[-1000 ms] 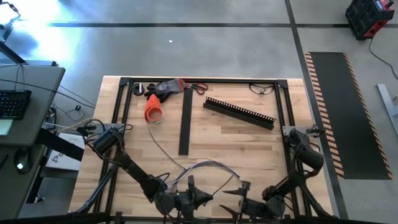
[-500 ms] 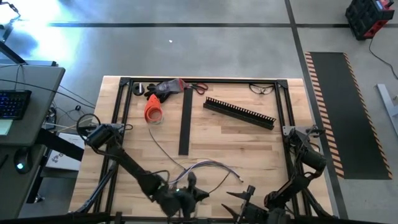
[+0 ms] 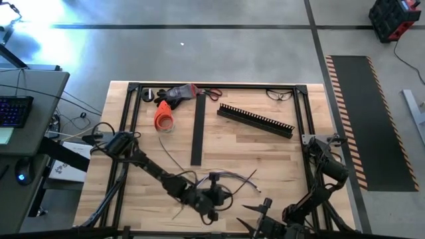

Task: Ziptie cables
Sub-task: Wrap the black zip tie on the cables

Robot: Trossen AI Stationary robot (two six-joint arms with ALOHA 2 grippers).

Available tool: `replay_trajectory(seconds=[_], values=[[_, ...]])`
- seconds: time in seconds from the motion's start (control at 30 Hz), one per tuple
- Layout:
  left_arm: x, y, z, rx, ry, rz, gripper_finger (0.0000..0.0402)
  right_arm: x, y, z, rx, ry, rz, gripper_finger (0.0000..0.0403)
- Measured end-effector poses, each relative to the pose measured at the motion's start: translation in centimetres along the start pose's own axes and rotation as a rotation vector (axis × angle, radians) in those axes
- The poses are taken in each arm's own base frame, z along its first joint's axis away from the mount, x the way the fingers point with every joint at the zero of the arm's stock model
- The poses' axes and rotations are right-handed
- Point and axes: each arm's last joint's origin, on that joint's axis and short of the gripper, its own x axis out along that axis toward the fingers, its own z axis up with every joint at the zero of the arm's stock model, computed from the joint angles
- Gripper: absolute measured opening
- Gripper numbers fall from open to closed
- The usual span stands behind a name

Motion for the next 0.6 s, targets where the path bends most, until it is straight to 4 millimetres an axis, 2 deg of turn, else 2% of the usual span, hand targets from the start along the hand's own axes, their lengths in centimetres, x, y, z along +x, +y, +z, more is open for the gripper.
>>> replay_trajectory(seconds=[0.1,0.17,0.23,0.37,0.6], values=[[0.4,-0.1,-0.2,0.010,-0.015,-0.003,0.0000,-0.1,-0.1,0.0,-0.002,0.004,-0.033,0.0216],[0.2,-0.5,-0.2,0.021,-0.016,-0.014,0.0000,-0.4,-0.3,0.2,0.047,0.010,-0.115,0.0215],[-0.1,-0.9,-0.2,0.031,-0.022,-0.024,0.0000,-0.5,-0.9,0.6,0.097,0.007,-0.116,0.0214],[-0.2,-1.1,-0.1,0.037,-0.030,-0.031,0.0000,-0.3,-2.7,3.2,0.234,-0.001,-0.128,0.0205],[-1.2,-2.6,1.2,0.085,-0.057,-0.098,0.0000,-0.7,-5.3,6.5,0.189,0.002,-0.126,0.0191]])
